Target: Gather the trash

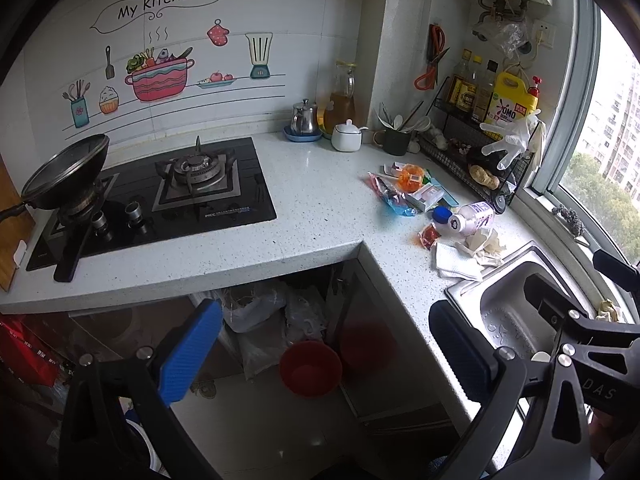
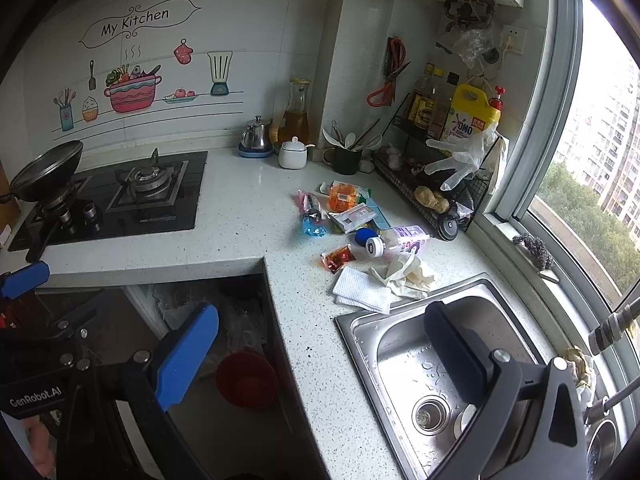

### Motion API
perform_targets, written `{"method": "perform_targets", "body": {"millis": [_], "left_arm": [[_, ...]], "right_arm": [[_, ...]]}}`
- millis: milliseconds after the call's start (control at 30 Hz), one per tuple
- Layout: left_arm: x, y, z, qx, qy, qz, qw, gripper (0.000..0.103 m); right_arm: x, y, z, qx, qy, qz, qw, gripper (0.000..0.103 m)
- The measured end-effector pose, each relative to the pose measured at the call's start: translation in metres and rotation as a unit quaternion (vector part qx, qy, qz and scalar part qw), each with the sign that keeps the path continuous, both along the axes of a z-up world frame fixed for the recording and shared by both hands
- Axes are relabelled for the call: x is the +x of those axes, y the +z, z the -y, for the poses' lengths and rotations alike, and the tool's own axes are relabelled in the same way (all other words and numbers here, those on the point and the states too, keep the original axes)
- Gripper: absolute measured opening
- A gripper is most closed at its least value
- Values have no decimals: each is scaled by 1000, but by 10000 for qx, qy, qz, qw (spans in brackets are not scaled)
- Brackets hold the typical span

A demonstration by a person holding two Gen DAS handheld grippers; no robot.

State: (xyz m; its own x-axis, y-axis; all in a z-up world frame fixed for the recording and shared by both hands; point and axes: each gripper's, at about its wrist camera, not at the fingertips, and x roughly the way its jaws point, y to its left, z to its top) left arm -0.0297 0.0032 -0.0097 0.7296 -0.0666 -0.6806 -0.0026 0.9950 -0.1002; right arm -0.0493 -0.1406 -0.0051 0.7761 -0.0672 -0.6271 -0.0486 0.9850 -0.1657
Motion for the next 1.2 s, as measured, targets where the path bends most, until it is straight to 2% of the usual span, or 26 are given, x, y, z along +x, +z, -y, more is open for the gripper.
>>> {"method": "perform_targets", "body": {"millis": [767,967,1067,1200], "left_arm": [[13,-11,6,14,-90,-209,9997,103],[32,-12,6,-211,-185,-329,9991,103],[48,-11,15,-30,-232,-363,9991,103],[71,-11,30,209,-529,-361,9977,103]], "right_arm": [[10,-8,5,-17,-59,-226,9997,103],[19,-8,9,-23,-183,-204,9996,103],[28,-9,15,-14,-289,-209,9994,103],[45,-10,26,13,-480,-204,9986,103]]}}
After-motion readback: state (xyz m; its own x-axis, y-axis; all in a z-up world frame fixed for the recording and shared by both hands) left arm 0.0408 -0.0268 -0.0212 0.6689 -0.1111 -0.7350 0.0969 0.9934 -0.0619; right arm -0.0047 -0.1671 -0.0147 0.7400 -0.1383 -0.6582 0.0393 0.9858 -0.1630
